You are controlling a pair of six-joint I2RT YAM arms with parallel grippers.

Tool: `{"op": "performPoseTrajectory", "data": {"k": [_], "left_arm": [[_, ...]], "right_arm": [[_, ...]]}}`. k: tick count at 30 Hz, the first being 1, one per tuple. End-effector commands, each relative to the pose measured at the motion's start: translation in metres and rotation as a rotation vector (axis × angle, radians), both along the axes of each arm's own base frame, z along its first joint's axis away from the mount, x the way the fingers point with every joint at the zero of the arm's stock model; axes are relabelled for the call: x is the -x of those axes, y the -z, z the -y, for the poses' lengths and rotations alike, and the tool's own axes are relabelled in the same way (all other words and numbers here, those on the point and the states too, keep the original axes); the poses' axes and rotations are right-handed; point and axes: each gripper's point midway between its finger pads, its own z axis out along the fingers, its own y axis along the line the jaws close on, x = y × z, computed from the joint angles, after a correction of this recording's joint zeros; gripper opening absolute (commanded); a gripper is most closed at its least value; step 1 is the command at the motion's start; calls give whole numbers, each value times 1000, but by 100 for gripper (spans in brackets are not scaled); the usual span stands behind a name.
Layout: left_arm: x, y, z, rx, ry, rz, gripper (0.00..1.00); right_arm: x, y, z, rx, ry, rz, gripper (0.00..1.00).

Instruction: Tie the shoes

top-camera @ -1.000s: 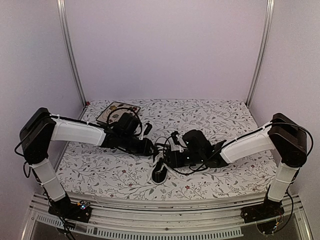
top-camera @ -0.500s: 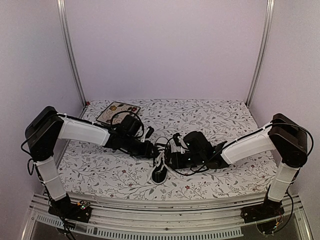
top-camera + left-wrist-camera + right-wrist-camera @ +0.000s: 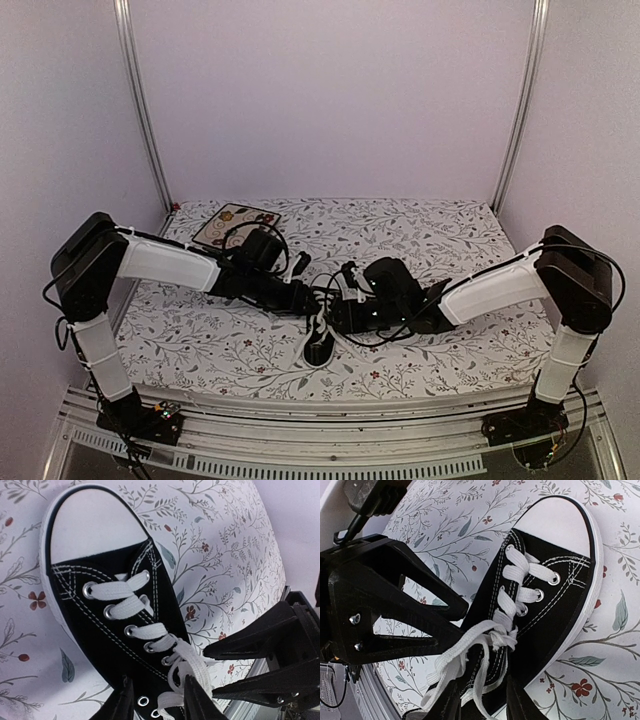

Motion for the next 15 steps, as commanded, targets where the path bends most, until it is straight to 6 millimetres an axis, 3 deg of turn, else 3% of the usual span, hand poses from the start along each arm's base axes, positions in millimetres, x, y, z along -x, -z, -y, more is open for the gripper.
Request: {"op": "performPoseTrajectory", "data": {"k": [1, 15], "left_arm": [[-6, -4, 4, 32, 10, 18, 35], [-7, -1, 9, 40, 37, 15, 39]], "right_arm": [[-4, -1, -9, -15, -15, 4, 33], [-4, 10, -15, -3, -30, -16, 21]]}}
